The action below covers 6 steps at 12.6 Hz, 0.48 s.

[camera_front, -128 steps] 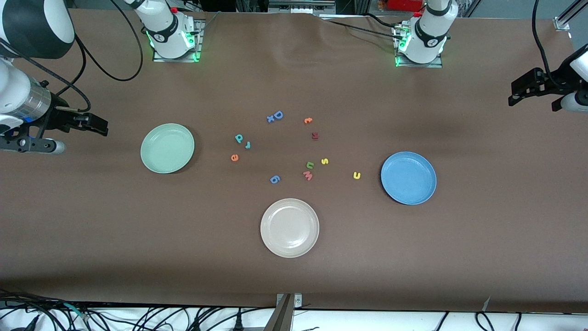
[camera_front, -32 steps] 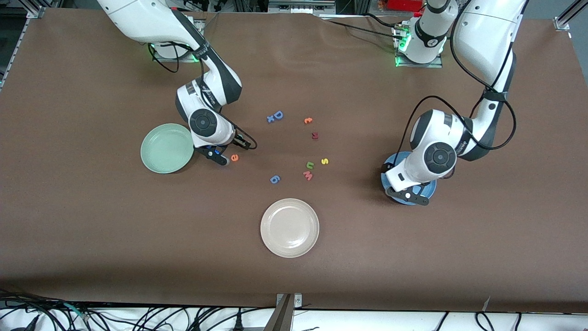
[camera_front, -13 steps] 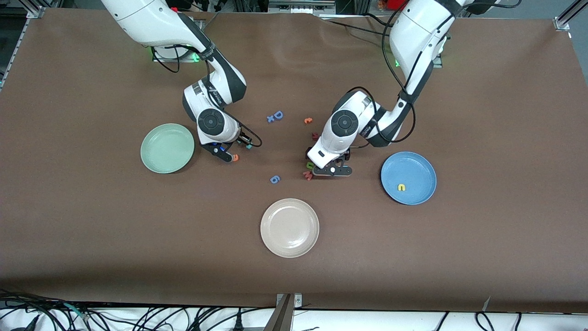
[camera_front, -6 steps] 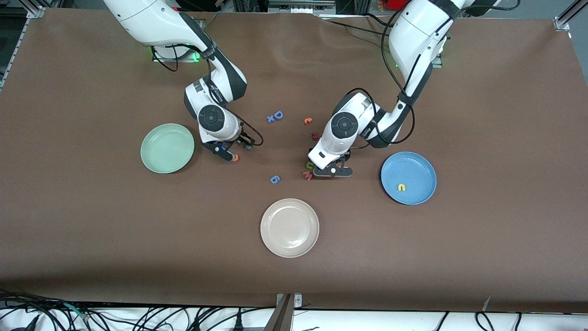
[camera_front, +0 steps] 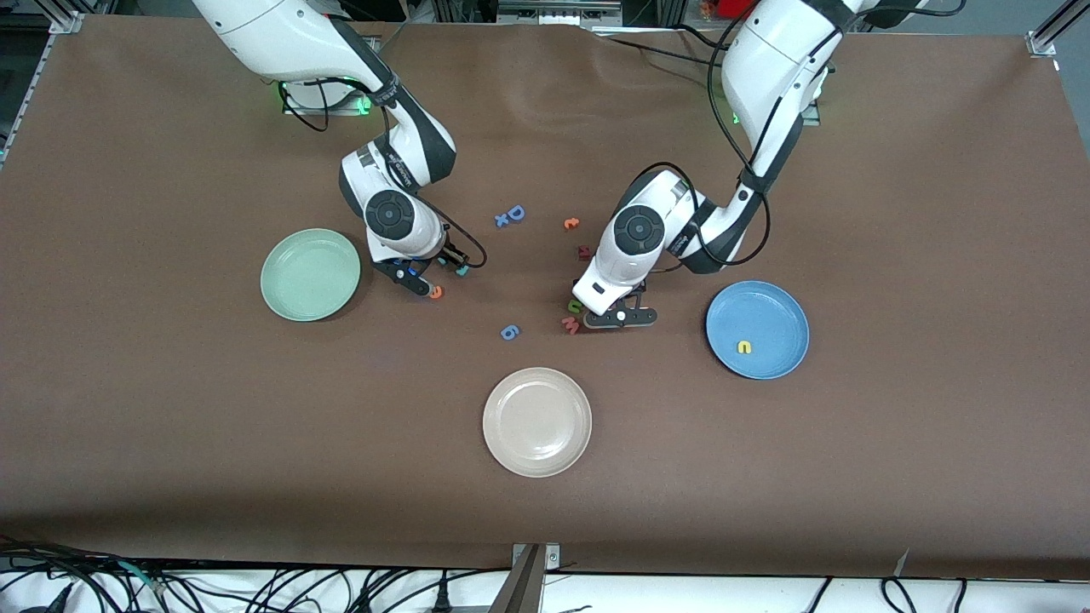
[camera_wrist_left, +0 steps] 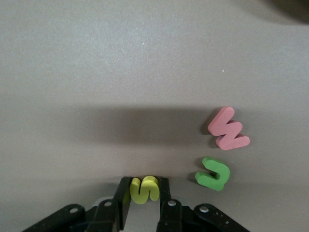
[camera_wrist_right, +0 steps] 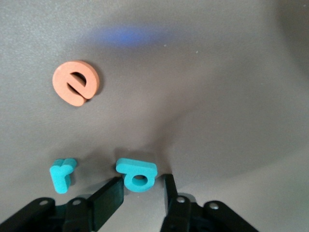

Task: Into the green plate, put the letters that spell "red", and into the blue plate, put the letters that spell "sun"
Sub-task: 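Place the s on the blue plate while the right gripper lifts the d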

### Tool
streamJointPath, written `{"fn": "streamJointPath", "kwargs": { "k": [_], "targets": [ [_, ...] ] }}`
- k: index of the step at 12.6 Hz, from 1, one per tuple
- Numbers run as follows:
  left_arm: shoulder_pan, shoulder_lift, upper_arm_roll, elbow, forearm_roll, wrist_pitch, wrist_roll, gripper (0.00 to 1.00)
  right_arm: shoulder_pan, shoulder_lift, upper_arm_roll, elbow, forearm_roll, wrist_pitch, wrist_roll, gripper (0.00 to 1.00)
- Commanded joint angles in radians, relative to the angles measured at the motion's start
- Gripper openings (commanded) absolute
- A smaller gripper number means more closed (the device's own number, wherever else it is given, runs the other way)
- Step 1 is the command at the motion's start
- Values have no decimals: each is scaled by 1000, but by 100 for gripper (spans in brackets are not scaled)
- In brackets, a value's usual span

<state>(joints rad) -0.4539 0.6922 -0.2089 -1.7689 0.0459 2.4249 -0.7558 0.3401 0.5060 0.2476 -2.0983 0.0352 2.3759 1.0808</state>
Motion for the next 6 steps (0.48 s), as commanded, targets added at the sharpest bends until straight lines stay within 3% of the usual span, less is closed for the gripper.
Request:
{"fn": "streamJointPath", "kwargs": {
  "k": [1,6],
  "targets": [
    [9,-42,3,3,38,-48,-31,0,5,-12,-1,-32,11,19,8,28],
    [127,-144,-1,5,35,-259,223,0,5,-18,-1,-25,11,3,13,28]
  ]
}}
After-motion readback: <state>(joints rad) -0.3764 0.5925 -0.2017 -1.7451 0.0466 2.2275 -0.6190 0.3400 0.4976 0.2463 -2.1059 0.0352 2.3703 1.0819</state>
